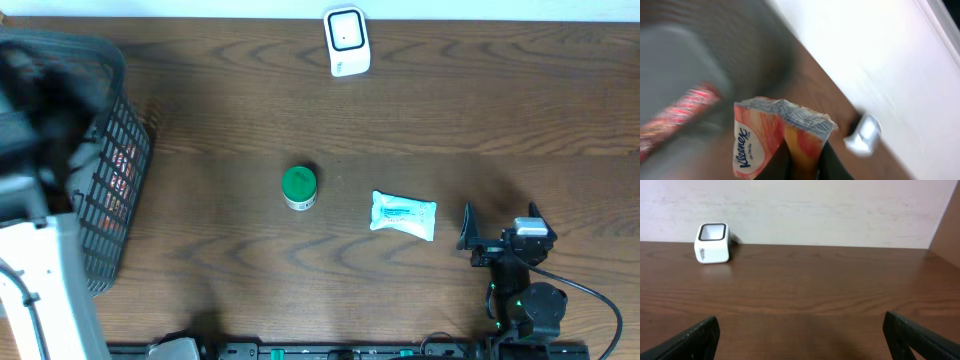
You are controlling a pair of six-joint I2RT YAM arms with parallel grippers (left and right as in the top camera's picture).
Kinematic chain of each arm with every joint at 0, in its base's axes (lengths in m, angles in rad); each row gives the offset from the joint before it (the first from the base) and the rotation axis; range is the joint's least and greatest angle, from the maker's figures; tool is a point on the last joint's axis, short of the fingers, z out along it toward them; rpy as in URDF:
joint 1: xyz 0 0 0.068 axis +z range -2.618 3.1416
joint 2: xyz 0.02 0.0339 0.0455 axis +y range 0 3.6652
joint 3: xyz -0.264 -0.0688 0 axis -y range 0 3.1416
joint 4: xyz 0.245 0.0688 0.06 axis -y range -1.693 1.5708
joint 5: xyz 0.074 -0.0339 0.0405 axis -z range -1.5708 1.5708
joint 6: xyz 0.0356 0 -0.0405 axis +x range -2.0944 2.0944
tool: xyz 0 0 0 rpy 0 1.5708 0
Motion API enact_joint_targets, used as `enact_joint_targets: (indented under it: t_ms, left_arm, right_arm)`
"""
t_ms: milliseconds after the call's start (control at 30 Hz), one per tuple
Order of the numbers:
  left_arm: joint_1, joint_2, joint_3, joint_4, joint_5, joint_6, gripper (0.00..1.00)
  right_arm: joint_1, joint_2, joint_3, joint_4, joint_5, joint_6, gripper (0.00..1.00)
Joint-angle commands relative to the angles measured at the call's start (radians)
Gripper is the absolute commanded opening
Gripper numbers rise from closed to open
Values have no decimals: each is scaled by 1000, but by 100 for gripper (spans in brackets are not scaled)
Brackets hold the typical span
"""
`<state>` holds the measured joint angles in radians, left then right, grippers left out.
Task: Scan the item barcode
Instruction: 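Carry the Kleenex box left of the bottle and release it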
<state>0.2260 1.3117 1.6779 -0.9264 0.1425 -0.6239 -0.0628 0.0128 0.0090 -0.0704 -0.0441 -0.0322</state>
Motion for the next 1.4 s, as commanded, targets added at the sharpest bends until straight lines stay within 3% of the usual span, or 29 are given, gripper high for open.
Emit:
enact_joint_targets:
  t_ms: [0, 233, 567, 767, 933, 1067, 1167, 1300, 1333, 1367]
  left_arm:
    - [-198, 5, 3, -3, -130, 111, 7]
    - [-485, 113, -109, -92, -410, 151, 7]
    - [-532, 349, -337, -93, -388, -3, 7]
    - [-538, 459, -376, -78, -326, -17, 7]
    - [-538, 510, -424, -28, -190, -26, 7]
    - [-538, 520, -472, 19, -183, -29, 9]
    - [-538, 518, -476, 28, -207, -29, 31]
    - [-538, 468, -434, 27, -242, 19, 78]
    - [-537, 449, -415, 27, -248, 37, 95]
    - [-536, 420, -390, 26, -254, 60, 98]
  right_arm:
    - [-8, -2, -3, -2, 9, 17, 99]
    - [-9, -2, -3, -2, 10, 17, 99]
    - [-8, -2, -3, -2, 9, 17, 99]
    - [-8, -2, -3, -2, 10, 17, 99]
    - [-9, -2, -3, -2, 10, 17, 99]
    - [-9, -2, -3, -2, 10, 17, 99]
    - [-8, -2, -3, -2, 9, 17, 99]
    - [-8, -2, -3, -2, 9, 17, 99]
    - [-8, -2, -3, -2, 10, 17, 99]
    - [-8, -2, -3, -2, 9, 17, 99]
